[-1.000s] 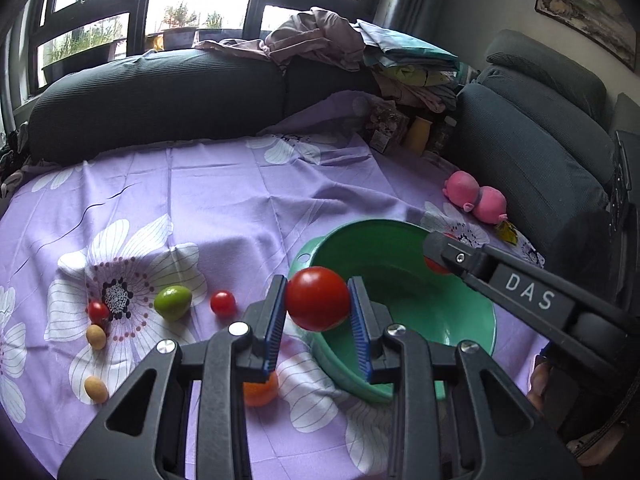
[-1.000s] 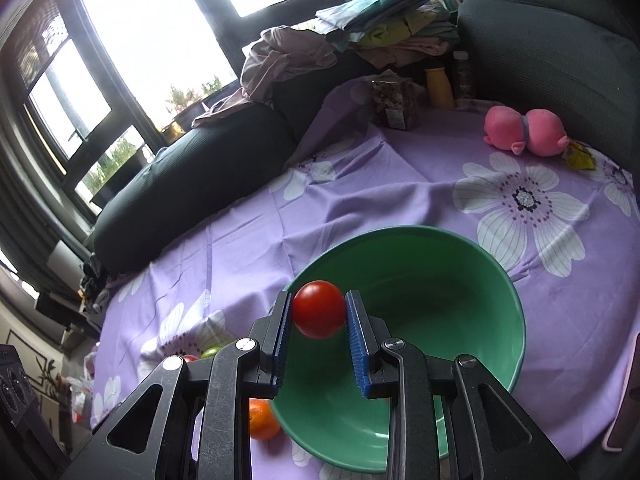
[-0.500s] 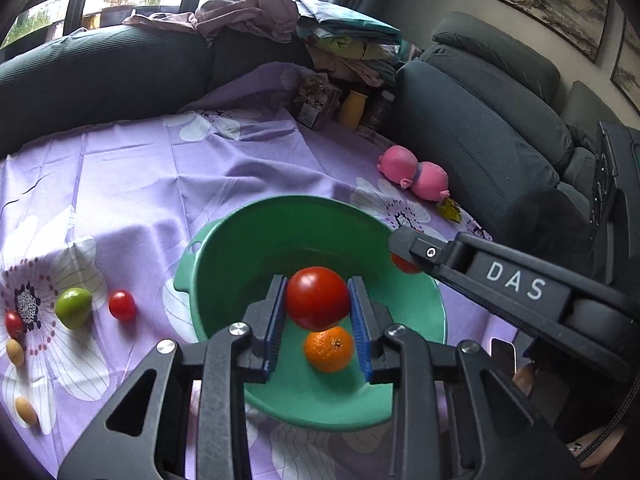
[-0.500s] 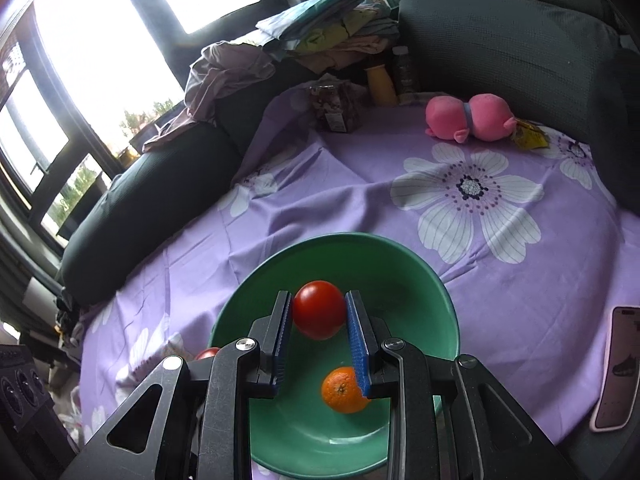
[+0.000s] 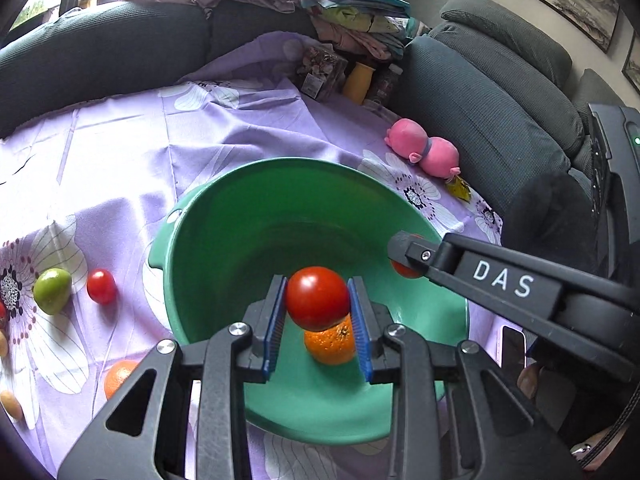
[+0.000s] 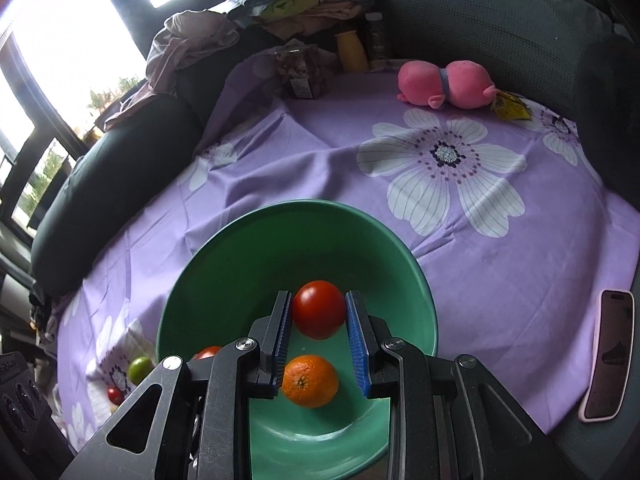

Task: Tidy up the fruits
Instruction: 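Lower the tomato into the basin and open the right gripper, then return the right gripper to the fruit and close on another red tomato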

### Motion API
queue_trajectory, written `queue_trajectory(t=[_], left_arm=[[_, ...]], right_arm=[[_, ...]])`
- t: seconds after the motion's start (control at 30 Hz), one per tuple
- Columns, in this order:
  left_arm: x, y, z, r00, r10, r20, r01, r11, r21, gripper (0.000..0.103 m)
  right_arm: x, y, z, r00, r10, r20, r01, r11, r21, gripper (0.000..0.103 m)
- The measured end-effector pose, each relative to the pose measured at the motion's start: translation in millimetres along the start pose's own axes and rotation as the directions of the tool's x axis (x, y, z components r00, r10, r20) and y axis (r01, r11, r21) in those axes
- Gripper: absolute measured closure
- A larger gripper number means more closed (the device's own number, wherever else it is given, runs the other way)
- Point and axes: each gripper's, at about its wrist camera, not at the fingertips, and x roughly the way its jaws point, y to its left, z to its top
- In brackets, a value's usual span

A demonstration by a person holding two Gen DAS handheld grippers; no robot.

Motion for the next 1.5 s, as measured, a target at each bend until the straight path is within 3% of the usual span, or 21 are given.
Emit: queue_trajectory(t=[0.53,0.63,0.7,0.73,0.93,1.0,1.23,1.5], left_arm=[[7.5,4.5,-3.2,1.000,0.027,-0.012,-0.027,1.000,-0.008,0.071],[-0.7,8.6,-2.4,1.000,0.012,0.005,-0.012,0.999,-0.030,0.058],[-11.1,12.9,-1.5,0.999,-0.023,0.025,0.024,0.998,-0.054,0.049],[-17.3,15.3,-1.2,0.999,-0.032,0.037,0.034,0.997,-0.062,0.047],[-59.6,32.8,-2.0,0.992,0.007,0.126,0.005,0.996,-0.091,0.035],[-72.1,46.6,-3.5,0.986,0.029,0.162,-0.007,0.991,-0.134,0.031],[-103.3,90.0,-3.2,0.953,0.219,0.210,-0.156,0.947,-0.280,0.021],[-135.3,134.6,-10.8,0.887,0.417,0.198,-0.319,0.863,-0.392,0.015]], right_arm=[[11.5,3.1,-1.5,0.996,-0.081,-0.037,0.080,0.996,-0.025,0.073],[8.1,6.0,-1.7,0.996,-0.083,-0.014,0.083,0.995,-0.049,0.070],[4.7,8.3,-1.6,0.997,-0.081,0.011,0.082,0.995,-0.063,0.055],[3.0,9.5,-1.5,0.997,-0.079,0.022,0.080,0.995,-0.066,0.052],[-8.3,19.4,-1.3,0.996,-0.046,0.080,0.052,0.995,-0.084,0.051],[-12.6,25.3,-2.3,0.995,-0.032,0.100,0.042,0.994,-0.097,0.051],[-21.5,59.1,-12.3,0.990,0.050,0.133,-0.022,0.978,-0.206,0.051],[-18.2,96.9,-28.2,0.982,0.155,0.104,-0.117,0.944,-0.309,0.051]])
